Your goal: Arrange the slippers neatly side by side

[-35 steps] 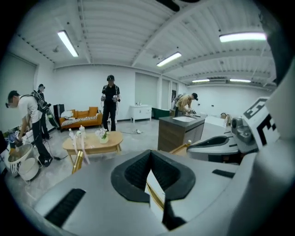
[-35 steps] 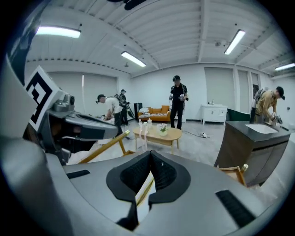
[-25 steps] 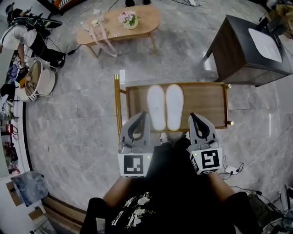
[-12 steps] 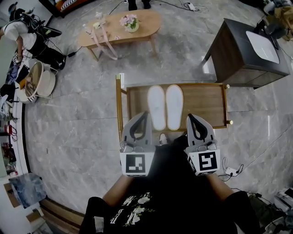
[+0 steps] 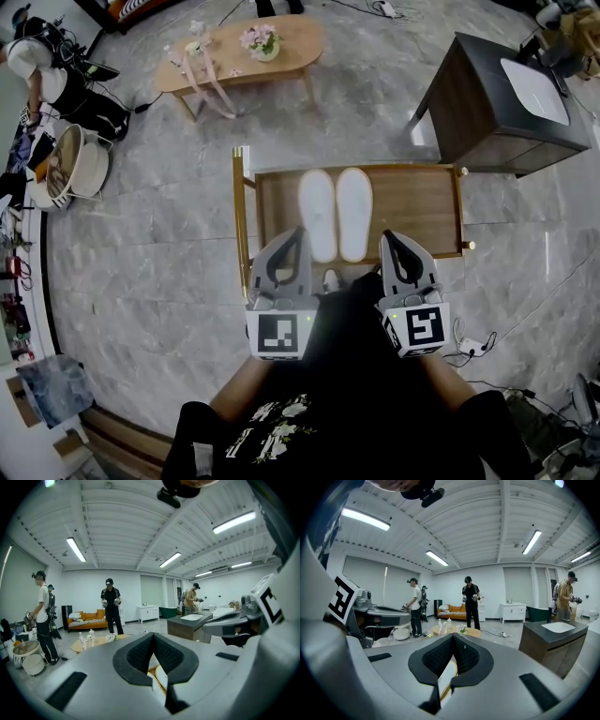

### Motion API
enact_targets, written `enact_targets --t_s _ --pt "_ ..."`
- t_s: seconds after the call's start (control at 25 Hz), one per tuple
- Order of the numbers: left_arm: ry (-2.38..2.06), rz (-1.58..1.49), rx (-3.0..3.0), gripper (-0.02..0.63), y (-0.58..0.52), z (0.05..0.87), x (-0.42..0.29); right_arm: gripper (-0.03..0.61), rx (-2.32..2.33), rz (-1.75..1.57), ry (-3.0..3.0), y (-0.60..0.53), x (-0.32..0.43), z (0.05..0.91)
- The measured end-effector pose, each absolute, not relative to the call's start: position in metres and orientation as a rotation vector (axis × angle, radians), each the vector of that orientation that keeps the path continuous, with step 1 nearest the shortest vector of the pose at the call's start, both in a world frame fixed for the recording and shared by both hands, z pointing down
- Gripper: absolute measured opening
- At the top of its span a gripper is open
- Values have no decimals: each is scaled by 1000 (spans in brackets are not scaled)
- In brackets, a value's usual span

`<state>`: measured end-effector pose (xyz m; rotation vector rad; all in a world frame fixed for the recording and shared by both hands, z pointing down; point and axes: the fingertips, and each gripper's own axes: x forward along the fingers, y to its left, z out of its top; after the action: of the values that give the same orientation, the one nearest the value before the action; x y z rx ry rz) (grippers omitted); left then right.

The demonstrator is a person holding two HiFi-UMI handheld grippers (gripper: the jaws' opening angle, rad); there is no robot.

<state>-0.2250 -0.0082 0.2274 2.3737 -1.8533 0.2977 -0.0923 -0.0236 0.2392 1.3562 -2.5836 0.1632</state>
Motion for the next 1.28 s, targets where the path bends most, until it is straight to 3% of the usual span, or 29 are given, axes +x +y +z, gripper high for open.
enact_targets --t_s 1.28 --pt "-1836 325 2353 3 -10 237 -225 -3 1305 179 -2590 -24 -99 245"
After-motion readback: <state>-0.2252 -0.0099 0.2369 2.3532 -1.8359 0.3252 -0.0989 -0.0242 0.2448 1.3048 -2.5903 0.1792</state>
